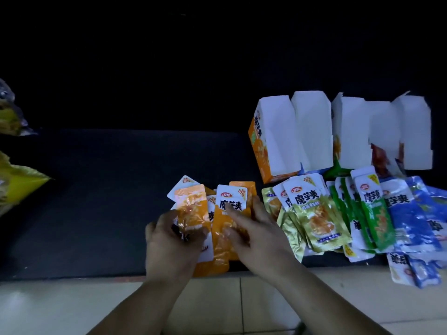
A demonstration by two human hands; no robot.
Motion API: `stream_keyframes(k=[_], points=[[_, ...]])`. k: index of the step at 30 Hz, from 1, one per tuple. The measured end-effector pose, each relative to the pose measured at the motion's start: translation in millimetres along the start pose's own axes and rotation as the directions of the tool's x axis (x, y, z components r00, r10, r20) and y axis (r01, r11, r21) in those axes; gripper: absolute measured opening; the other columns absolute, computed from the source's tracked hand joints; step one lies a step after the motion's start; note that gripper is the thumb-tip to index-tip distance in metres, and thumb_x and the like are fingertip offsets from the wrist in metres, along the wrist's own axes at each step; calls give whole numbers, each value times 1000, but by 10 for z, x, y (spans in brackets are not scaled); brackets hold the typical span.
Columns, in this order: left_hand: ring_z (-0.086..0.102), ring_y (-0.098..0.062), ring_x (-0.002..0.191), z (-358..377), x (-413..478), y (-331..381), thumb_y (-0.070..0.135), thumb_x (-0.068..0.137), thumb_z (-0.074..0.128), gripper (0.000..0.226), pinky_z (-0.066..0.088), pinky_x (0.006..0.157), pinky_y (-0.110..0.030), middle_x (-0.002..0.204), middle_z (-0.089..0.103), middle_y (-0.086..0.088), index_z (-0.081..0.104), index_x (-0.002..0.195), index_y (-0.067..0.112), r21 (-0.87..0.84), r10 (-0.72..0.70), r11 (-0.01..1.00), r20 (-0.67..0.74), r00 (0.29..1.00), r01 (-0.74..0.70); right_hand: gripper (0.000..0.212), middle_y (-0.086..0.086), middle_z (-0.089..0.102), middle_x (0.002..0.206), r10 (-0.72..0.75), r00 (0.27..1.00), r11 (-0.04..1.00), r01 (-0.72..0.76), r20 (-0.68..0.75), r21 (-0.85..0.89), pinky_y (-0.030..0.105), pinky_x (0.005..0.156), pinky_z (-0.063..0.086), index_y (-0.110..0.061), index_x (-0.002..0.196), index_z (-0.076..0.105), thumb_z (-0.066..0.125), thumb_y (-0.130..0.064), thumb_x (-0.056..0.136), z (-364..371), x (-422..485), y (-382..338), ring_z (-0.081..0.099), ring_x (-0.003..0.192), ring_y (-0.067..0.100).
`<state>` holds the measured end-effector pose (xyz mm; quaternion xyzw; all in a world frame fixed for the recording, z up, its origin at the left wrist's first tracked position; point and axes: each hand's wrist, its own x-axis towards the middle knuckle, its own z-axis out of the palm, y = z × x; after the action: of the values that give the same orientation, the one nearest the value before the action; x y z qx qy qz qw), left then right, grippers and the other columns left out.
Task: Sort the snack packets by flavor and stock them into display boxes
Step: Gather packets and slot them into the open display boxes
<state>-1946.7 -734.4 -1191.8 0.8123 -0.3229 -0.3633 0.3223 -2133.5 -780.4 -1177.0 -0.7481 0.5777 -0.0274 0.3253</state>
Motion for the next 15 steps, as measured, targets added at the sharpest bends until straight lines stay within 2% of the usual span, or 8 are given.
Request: stream_keyframes(k=[2, 5, 8, 11, 13, 15], points=[[67, -12, 87, 1, -23, 24, 49, 66, 90, 57, 61, 72, -43, 97, 68, 5, 54, 110, 39, -18, -44, 999, 11, 999, 45, 52, -4, -2, 173, 2, 1000, 1000, -2, 24, 11, 31, 117, 33, -69, 146, 27, 48, -62, 99, -39, 15, 0, 7, 159, 18], [71, -11, 88, 83, -56, 80, 46, 71, 90, 61, 63, 73, -44, 92, 73, 12, 56, 120, 35, -50, -69, 996, 53, 996, 72, 53, -4, 0, 173, -37, 999, 999, 37, 14, -2, 32, 114, 39, -69, 146, 24, 49, -56, 101, -45, 13, 64, 11, 158, 17], [69, -9, 98, 196, -101, 112, 52, 79, 82, 62, 61, 78, -38, 104, 71, 14, 52, 133, 40, 28, 43, 999, 100, 994, -46, 61, -9, 4, 172, -79, 997, 997, 79, 7, 27, 32, 109, 45, -72, 147, 17, 53, -50, 102, -73, -4, 164, 18, 156, 14], [56, -21, 116, 231, -186, 115, 44, 90, 73, 60, 52, 88, -36, 121, 59, 2, 50, 145, 38, 142, 151, 976, 98, 984, -164, 66, -15, 9, 170, -95, 995, 993, 95, 0, 74, 31, 110, 44, -67, 149, 16, 56, -47, 102, -90, -10, 236, 24, 154, 10], [45, -22, 121, 203, -225, 85, 42, 90, 73, 66, 43, 91, -32, 132, 46, 2, 46, 150, 37, 227, 161, 958, 85, 983, -177, 62, -15, 10, 170, -101, 995, 992, 102, -20, 72, 33, 112, 43, -64, 151, 19, 53, -48, 102, -74, 1, 244, 23, 154, 9], [42, -21, 122, 150, -277, 72, 47, 88, 74, 69, 39, 94, -30, 134, 40, 4, 44, 150, 40, 262, 125, 954, 85, 988, -144, 54, -16, 11, 170, -66, 998, 993, 67, -15, 98, 33, 114, 41, -64, 150, 22, 46, -50, 104, -71, 4, 210, 21, 154, 7]])
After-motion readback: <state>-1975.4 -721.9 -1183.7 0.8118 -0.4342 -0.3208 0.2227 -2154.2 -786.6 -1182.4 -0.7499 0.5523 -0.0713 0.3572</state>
